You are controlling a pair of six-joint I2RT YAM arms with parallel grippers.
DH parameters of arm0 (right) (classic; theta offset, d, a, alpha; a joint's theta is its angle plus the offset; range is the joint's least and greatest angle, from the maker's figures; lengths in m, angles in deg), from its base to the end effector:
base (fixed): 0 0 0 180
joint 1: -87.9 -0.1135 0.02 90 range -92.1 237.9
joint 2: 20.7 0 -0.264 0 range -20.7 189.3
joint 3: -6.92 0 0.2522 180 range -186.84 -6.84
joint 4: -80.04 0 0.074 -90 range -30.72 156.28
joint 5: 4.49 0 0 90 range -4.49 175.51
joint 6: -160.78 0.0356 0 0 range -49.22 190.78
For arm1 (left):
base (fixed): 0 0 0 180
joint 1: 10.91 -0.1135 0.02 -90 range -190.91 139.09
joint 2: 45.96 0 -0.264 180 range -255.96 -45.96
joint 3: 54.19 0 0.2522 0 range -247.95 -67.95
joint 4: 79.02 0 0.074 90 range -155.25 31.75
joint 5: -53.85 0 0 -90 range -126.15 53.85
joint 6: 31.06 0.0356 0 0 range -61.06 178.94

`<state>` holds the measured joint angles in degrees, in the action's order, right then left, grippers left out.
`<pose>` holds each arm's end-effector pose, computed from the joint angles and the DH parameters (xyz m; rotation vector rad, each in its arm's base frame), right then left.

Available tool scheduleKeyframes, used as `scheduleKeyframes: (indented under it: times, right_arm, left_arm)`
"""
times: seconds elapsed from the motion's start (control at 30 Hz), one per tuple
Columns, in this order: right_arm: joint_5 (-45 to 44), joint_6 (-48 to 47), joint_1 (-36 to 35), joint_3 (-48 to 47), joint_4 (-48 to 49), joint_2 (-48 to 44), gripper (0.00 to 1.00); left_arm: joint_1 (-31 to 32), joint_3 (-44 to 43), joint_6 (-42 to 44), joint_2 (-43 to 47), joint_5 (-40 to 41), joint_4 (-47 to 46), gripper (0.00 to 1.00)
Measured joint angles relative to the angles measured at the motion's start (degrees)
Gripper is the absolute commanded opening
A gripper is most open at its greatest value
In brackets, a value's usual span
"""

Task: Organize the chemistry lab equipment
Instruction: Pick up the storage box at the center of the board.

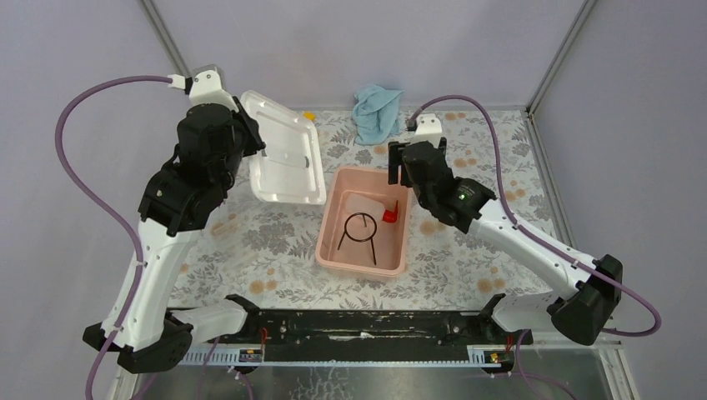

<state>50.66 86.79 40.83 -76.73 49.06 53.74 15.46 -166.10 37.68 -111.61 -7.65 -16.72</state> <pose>0.2151 0.2014 0.3699 -0.1158 1.8796 0.1600 0.1748 -0.0677 0.5071 -0.2615 1.7990 -0.1280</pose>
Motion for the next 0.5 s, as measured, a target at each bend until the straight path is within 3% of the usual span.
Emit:
scheduleKeyframes:
  times: [0.33,0.5]
  right_arm:
    - [5.62,-1.97,9.25,0.83,-0.17,0.0,0.8]
    - [9.97,-0.81,10.08,2.95,-1.09,0.04,0.79]
  left_arm:
    - [0.0,-0.76,-4.66,-1.11,0.0,1.18,0.0]
    - [0.0,0.96,-5.09,0.57,0.02,0.72,0.0]
